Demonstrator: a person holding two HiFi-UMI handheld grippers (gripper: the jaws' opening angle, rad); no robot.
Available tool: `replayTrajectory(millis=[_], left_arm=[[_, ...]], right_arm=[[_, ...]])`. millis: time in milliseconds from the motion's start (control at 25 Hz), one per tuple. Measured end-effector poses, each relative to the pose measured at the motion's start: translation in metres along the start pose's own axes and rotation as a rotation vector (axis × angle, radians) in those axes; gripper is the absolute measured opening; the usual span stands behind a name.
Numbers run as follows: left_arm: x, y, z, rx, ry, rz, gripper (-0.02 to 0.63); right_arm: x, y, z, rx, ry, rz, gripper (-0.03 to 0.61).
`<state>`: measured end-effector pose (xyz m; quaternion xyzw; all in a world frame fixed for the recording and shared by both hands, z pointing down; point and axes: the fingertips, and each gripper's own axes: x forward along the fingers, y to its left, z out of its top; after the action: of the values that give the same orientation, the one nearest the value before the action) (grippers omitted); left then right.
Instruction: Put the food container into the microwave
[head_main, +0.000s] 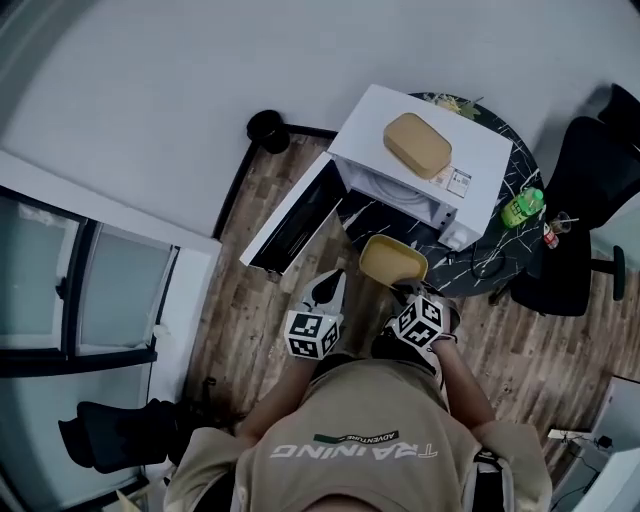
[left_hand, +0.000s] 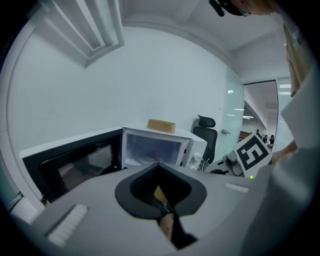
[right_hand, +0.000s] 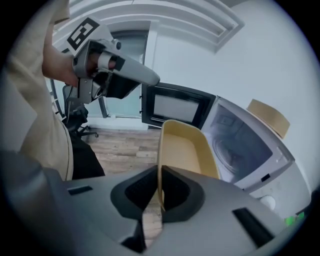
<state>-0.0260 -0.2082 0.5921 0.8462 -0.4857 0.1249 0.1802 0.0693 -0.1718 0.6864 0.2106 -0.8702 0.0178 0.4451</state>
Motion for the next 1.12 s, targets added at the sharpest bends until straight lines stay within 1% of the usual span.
replayTrajectory(millis=[120,200,280,400,480,560,680,840,880,1040,1120], left_arm=[[0.013,0.01,0.013,0.05,0.001,0.025,0.008],[0.018,0.016,0.015,0.064,0.019,0.035,0.008],[0.024,0.019,0.015,0.065,0.038,0.031,0.008],[0.039,0.023,0.016,0.056,0.054,0.002,0.008],[0.051,0.031,0.02,0.026,0.051,-0.022,0.008],[0.061,0.037,0.026,0.016,0.04,-0.047,0.008],[0.075,0.042,0.042,0.05,0.014,-0.102,0.008],[0.087,0.054,0.067,0.121,-0.03,-0.169,0.008],[0.089,0.059,0.07,0.126,-0.038,-0.179,0.008],[0.093,0.081,0.069,0.093,-0.039,-0.221,0.008],[0.096,0.089,0.067,0.099,-0.032,-0.244,0.008]], right_arm=[[0.008,-0.02,0.006,-0.017,-0.013,0.008,0.023],[0.011,-0.026,0.011,-0.016,-0.024,0.014,0.023],[0.013,-0.033,0.013,-0.005,-0.029,0.017,0.023],[0.024,-0.048,0.013,0.017,-0.025,0.008,0.023],[0.032,-0.059,0.017,0.023,-0.019,-0.002,0.023],[0.036,-0.064,0.02,0.02,-0.003,-0.012,0.023],[0.035,-0.075,0.027,0.042,0.029,-0.047,0.023],[0.041,-0.102,0.041,0.133,0.052,-0.111,0.023],[0.046,-0.108,0.044,0.154,0.055,-0.125,0.023],[0.072,-0.138,0.047,0.189,0.108,-0.195,0.023],[0.086,-0.156,0.046,0.215,0.133,-0.232,0.023]])
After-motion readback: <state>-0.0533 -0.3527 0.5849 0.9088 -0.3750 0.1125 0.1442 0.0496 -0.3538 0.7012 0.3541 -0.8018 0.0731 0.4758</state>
